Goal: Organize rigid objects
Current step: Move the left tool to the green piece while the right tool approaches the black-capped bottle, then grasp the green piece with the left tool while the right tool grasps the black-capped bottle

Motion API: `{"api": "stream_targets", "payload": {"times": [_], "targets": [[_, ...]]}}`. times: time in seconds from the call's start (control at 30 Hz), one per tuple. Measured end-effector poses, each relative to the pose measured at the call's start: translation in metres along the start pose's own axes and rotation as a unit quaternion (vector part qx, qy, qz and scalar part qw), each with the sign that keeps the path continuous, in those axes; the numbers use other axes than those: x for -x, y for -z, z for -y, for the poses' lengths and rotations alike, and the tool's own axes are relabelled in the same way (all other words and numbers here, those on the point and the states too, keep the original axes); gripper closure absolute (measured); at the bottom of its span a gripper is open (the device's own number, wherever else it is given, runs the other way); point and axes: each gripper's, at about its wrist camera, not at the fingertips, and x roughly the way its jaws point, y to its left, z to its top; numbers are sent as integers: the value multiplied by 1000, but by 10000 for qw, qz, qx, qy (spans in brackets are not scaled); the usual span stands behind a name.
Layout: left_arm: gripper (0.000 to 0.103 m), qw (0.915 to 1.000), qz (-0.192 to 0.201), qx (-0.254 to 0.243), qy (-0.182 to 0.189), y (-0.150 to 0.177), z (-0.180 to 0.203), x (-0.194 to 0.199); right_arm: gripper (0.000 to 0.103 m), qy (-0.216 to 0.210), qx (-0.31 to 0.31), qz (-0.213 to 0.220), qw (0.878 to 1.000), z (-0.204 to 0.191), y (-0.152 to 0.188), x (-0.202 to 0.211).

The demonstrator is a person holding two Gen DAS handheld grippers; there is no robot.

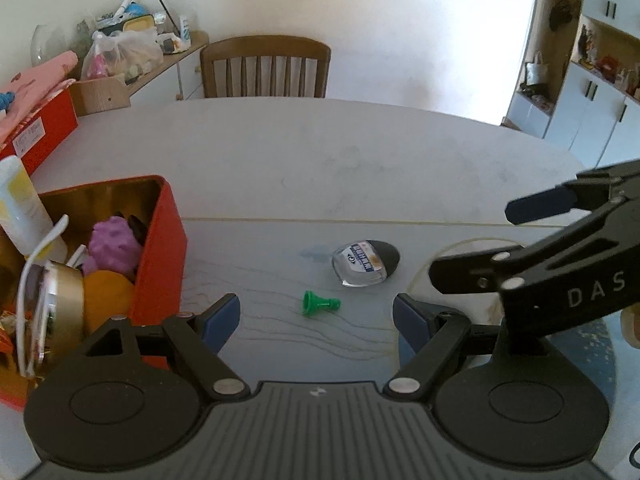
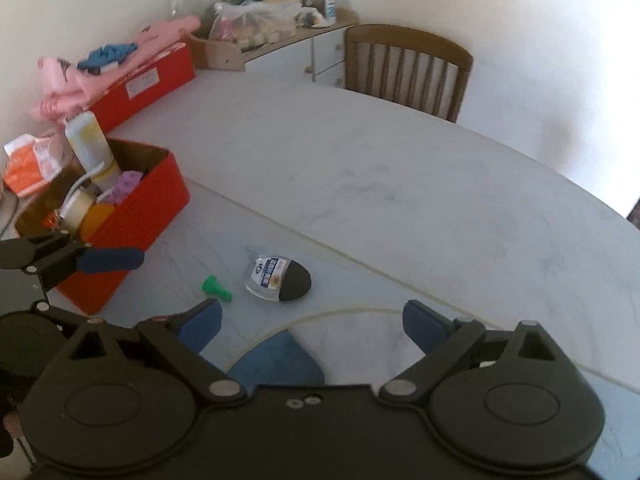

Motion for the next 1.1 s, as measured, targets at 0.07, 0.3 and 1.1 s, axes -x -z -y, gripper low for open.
{"api": "stream_targets", "payload": {"times": [0.07,0.3,1.1], "targets": [[19,10000,-39,38,-25,1,0,-7,8,-24,97,-76,9999,1,-3,-11],[19,9996,-136,-65,-244,5,6,-26,17,-300,359,-399,9981,8,-10,-42],[64,9992,-101,-331,-176,4,24,-40,65,-202,734,-330,9966,6,-14,-66]]}}
